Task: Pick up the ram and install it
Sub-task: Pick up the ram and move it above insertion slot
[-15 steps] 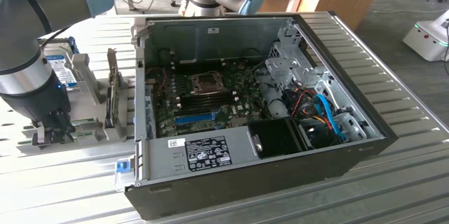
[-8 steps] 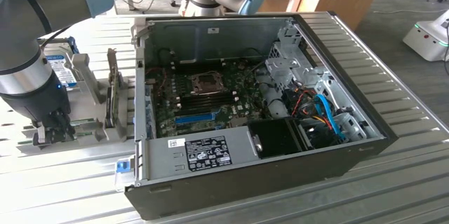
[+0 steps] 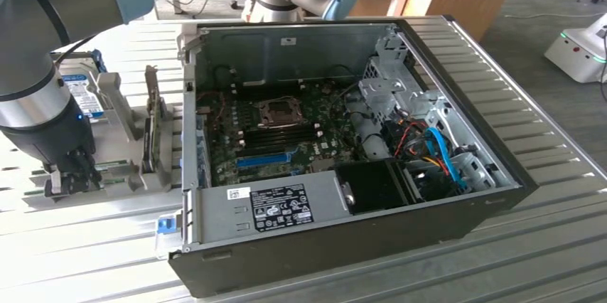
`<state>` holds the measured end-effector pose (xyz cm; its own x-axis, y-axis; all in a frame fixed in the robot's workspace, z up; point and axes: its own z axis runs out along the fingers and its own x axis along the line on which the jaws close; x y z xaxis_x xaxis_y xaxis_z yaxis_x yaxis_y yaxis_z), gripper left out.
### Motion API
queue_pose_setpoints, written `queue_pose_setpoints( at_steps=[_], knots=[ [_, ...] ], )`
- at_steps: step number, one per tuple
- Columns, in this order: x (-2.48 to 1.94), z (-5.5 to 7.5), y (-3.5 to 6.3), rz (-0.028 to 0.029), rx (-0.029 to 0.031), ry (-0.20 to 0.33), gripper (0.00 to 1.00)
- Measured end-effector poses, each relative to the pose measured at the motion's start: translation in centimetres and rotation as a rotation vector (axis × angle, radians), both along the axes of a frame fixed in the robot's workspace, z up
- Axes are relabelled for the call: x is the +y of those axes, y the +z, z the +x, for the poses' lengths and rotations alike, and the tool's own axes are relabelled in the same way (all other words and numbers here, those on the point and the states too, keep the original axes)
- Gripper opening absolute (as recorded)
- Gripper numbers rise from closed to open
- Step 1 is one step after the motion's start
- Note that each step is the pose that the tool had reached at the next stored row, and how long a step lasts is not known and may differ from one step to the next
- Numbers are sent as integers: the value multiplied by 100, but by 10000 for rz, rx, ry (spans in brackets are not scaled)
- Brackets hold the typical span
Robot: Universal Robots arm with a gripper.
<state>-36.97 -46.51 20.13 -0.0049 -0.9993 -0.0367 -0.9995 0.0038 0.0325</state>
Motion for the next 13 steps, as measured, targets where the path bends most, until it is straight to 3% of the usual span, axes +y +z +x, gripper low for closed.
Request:
queue_pose_setpoints(
  at_steps=[6,8,13],
  knots=[
    [0,0,0,0,0,0,21],
    [0,0,0,2,1,0,13],
    [0,0,0,0,0,0,12]
  ],
)
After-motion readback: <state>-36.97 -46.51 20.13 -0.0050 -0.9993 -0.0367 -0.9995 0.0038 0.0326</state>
